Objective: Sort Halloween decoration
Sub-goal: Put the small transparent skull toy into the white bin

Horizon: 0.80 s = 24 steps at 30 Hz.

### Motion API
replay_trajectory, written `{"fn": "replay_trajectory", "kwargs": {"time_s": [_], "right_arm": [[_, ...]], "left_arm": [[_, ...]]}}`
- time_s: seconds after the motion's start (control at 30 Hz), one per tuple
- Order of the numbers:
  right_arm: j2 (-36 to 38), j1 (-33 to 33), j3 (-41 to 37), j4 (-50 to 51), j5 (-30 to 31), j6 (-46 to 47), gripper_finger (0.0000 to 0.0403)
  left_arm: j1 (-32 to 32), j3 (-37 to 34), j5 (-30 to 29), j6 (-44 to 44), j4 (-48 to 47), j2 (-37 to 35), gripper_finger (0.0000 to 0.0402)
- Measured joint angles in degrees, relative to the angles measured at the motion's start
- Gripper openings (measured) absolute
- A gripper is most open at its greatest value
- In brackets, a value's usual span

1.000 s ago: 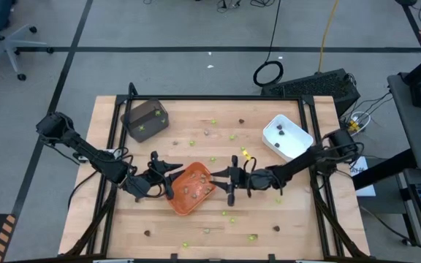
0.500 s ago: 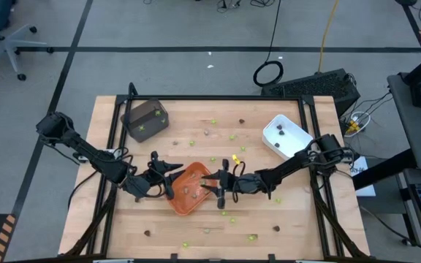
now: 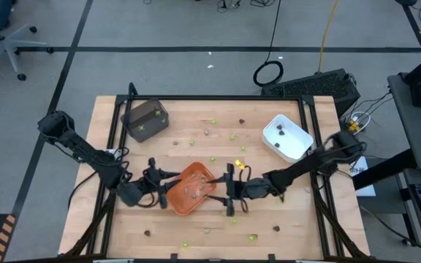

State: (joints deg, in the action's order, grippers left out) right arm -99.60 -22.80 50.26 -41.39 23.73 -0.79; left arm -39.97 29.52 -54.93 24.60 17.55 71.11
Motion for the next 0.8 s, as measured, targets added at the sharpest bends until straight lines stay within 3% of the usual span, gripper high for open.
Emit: {"fn": "replay_trajectory", "kwargs": {"time_s": [0.23, 0.37, 0.53, 0.67, 0.8], "right_arm": [[8.24, -6.38, 0.02, 15.84, -1.16, -0.73, 0.0209], [7.07, -9.25, 0.02, 18.78, -3.05, 2.44, 0.0208], [4.4, -12.06, 0.0, 18.95, -3.02, 4.96, 0.0208], [3.11, -13.5, 0.0, 18.6, -3.0, 7.25, 0.0208], [3.14, -14.73, -0.02, 18.58, -2.93, 7.64, 0.0208]], "left_arm": [[-10.75, 0.7, 2.39, -2.42, -0.01, 0.02, 0.0102], [-16.36, 0.68, 5.19, 0.35, -1.07, 0.02, 0.0102], [-20.64, 0.68, 4.43, 2.77, -3.68, 0.02, 0.0102], [-21.16, 0.68, 5.41, 11.38, -12.04, 0.0, 0.0102], [-19.97, 0.68, 12.43, 24.28, -23.05, -0.08, 0.0102]]}}
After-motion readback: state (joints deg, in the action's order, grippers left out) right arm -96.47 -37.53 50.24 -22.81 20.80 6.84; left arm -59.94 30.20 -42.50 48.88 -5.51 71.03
